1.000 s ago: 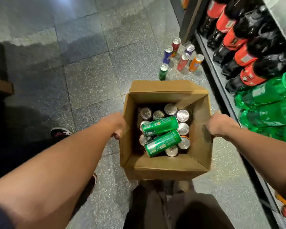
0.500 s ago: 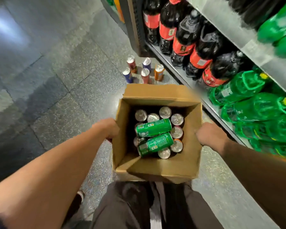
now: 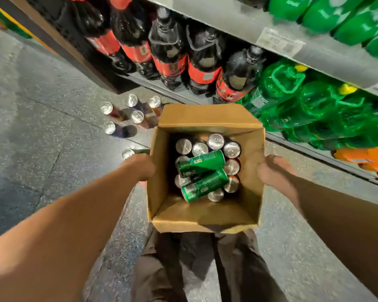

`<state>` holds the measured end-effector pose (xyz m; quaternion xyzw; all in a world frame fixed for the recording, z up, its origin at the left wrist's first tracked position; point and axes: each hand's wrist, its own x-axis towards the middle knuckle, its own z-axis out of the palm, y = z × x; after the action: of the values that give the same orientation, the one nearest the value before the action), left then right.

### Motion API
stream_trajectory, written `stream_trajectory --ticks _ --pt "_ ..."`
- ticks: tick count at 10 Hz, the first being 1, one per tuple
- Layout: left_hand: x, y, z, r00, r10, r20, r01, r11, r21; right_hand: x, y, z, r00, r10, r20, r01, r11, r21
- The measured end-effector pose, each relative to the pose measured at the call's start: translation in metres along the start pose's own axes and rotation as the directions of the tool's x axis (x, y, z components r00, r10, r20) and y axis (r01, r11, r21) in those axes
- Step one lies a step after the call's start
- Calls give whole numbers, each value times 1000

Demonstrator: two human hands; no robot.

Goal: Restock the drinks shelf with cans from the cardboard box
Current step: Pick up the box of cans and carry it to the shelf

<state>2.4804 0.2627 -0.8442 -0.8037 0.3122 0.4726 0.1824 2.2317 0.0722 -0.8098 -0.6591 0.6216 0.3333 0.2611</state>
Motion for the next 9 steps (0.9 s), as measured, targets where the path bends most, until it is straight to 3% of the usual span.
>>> stream_trajectory --ticks 1,3,6,7,9 --pt "29 4 -9 999 34 26 -36 997 68 23 -7 18 999 3 54 1 998 -69" --pt "74 13 -12 998 45 49 -51 992 118 59 -3 54 995 3 101 -1 1000 -19" --pt "105 10 -8 1000 -15 -2 16 983 184 84 -10 76 993 -33 117 37 999 -28" --pt "113 9 -9 1000 17 23 -22 972 234 88 -12 77 999 25 28 -26 999 32" --pt "127 10 -12 1000 2 -6 -1 986 166 108 -17 82 997 25 72 -32 996 88"
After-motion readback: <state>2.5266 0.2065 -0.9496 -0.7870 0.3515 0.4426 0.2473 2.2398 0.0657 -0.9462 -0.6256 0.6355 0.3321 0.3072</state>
